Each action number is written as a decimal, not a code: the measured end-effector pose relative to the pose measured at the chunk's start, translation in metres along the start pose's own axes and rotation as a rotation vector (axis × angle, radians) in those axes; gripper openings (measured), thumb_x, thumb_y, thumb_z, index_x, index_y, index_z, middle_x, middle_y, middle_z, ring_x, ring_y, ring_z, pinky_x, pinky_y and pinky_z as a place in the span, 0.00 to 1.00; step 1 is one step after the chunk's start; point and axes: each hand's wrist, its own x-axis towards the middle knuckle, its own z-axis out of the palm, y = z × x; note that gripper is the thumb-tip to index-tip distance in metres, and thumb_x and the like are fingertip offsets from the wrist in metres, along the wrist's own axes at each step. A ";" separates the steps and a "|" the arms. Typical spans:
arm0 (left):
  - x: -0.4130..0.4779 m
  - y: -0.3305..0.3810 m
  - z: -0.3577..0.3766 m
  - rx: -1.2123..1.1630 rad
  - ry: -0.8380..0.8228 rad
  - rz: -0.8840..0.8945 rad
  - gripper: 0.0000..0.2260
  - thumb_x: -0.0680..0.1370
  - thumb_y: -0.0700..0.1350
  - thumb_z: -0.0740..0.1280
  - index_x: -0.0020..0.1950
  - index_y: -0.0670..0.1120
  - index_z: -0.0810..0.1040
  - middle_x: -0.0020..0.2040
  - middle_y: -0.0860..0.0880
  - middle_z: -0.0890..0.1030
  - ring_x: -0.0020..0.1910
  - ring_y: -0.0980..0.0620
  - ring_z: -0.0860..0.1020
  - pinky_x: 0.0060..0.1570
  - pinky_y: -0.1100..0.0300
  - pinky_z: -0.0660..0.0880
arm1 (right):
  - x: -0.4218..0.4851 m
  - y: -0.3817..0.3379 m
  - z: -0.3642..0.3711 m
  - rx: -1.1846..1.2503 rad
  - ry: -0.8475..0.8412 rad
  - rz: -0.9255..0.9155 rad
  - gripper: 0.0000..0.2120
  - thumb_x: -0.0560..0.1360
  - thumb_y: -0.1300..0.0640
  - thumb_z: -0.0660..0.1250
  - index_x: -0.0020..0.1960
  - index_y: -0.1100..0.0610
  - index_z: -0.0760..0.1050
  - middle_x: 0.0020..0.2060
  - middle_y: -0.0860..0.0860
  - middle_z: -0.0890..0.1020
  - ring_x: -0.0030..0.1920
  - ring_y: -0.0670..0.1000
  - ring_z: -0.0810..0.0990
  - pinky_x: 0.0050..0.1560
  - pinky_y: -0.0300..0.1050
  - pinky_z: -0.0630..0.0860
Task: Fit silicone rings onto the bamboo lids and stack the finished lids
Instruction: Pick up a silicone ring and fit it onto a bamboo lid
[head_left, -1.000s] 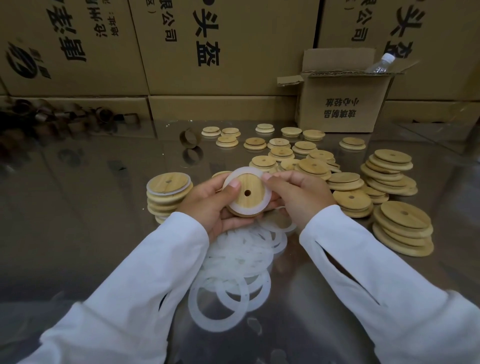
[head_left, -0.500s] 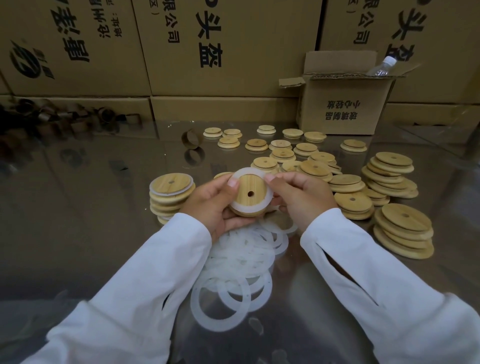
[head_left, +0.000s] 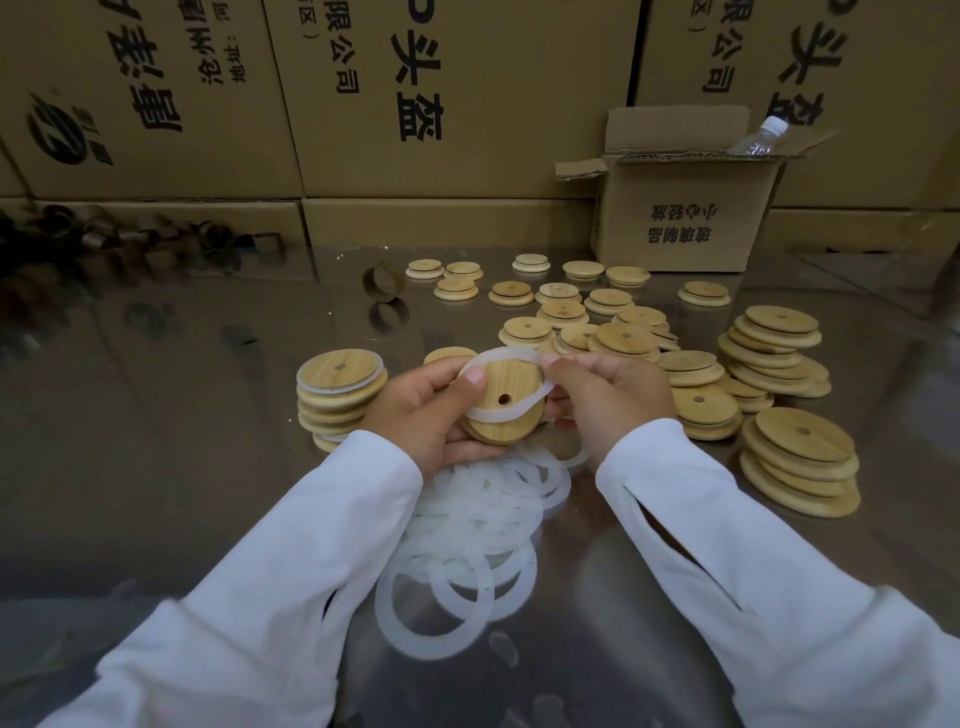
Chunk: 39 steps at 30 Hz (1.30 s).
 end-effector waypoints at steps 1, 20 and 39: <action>0.000 0.000 0.000 -0.003 0.007 0.003 0.09 0.78 0.44 0.60 0.53 0.46 0.79 0.48 0.42 0.82 0.43 0.45 0.83 0.37 0.57 0.81 | 0.000 0.000 0.000 0.008 0.006 -0.002 0.06 0.72 0.57 0.70 0.36 0.52 0.79 0.20 0.44 0.78 0.21 0.40 0.76 0.29 0.35 0.73; 0.003 0.000 0.001 -0.171 0.146 0.119 0.09 0.79 0.43 0.58 0.47 0.46 0.77 0.42 0.47 0.83 0.40 0.49 0.84 0.34 0.58 0.80 | -0.007 0.008 0.012 -0.037 -0.052 -0.115 0.05 0.71 0.57 0.70 0.37 0.51 0.78 0.35 0.49 0.83 0.38 0.48 0.83 0.47 0.51 0.80; 0.005 -0.009 -0.005 0.109 0.159 0.232 0.04 0.75 0.41 0.65 0.46 0.49 0.79 0.36 0.53 0.84 0.39 0.55 0.82 0.41 0.57 0.81 | -0.006 0.010 0.005 -0.273 -0.052 -0.365 0.08 0.75 0.57 0.66 0.38 0.49 0.74 0.36 0.44 0.79 0.40 0.45 0.79 0.41 0.35 0.74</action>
